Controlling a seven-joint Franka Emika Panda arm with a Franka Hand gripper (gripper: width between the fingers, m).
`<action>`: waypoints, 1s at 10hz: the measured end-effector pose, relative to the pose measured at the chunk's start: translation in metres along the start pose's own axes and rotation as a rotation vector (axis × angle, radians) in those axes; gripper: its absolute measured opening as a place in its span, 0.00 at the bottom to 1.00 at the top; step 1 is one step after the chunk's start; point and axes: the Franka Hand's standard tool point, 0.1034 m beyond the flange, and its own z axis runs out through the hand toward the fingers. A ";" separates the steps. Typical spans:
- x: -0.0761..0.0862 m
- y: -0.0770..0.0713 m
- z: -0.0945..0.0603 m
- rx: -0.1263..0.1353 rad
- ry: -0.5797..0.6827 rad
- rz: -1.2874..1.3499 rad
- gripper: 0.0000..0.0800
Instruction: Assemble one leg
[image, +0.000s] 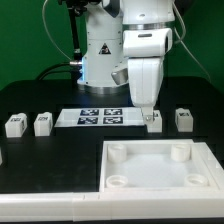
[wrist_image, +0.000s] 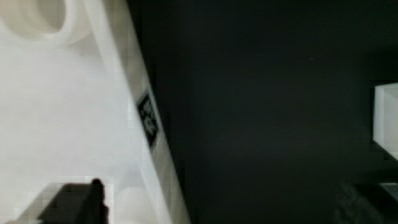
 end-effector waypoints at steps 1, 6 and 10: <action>0.001 0.000 0.000 0.002 0.002 0.127 0.81; 0.042 -0.041 0.009 0.023 0.037 0.902 0.81; 0.080 -0.066 0.013 0.081 0.042 1.384 0.81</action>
Offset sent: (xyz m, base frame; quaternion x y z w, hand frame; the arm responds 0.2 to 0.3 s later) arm -0.0235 0.0316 -0.0022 -0.0321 0.0125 0.3424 0.9389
